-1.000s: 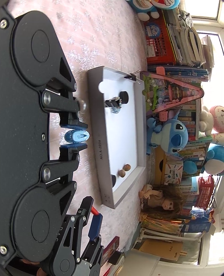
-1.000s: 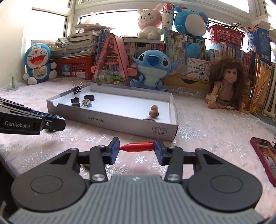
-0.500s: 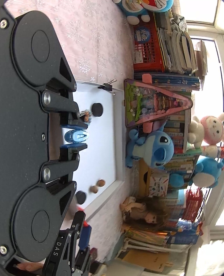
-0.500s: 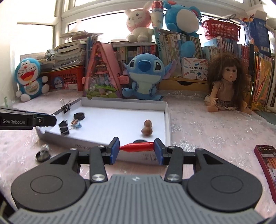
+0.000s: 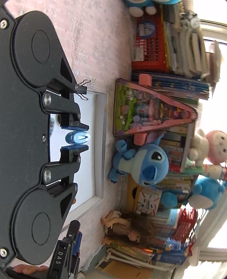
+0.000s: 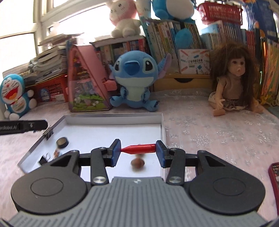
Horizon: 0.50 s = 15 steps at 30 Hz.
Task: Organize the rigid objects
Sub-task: 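Carry the hair clip with the left tool into the tray while the right tool carries the crayon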
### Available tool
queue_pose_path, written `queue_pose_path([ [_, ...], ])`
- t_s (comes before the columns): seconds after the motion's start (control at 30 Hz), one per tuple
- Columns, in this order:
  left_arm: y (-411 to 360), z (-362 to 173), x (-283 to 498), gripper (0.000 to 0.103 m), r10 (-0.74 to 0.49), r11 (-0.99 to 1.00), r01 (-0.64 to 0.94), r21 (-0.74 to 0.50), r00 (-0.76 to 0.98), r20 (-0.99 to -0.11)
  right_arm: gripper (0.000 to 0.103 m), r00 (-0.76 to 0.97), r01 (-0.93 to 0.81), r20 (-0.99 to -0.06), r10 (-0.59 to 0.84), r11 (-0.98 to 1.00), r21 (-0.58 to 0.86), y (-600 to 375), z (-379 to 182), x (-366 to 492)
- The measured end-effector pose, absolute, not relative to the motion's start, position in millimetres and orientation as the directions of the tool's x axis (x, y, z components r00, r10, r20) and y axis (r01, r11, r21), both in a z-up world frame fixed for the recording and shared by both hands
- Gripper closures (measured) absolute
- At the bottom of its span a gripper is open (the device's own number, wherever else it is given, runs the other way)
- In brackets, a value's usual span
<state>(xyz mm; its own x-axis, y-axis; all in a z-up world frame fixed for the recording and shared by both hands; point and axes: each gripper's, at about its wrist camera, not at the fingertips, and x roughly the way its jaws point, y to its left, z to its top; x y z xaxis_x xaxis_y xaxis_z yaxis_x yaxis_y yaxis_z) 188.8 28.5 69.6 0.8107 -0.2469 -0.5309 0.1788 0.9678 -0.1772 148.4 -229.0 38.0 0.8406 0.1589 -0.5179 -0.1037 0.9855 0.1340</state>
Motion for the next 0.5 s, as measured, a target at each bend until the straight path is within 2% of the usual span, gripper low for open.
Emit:
queue_pose_path([
  [0.23,24.5,56.7,239.9,0.088,-0.235,0.971,0.155,-0.181,0.755,-0.612,0.055,0.763,-0.096,-0.612,0.209,0.973,0.212,-231.3,28.2,202.4],
  [0.5,13.7,37.9,271.5,0.088,-0.210,0.977,0.131,-0.169,0.740,-0.640,0.055,0.740,-0.081,-0.642,0.202,0.974,0.213,-222.6,12.1,236.8],
])
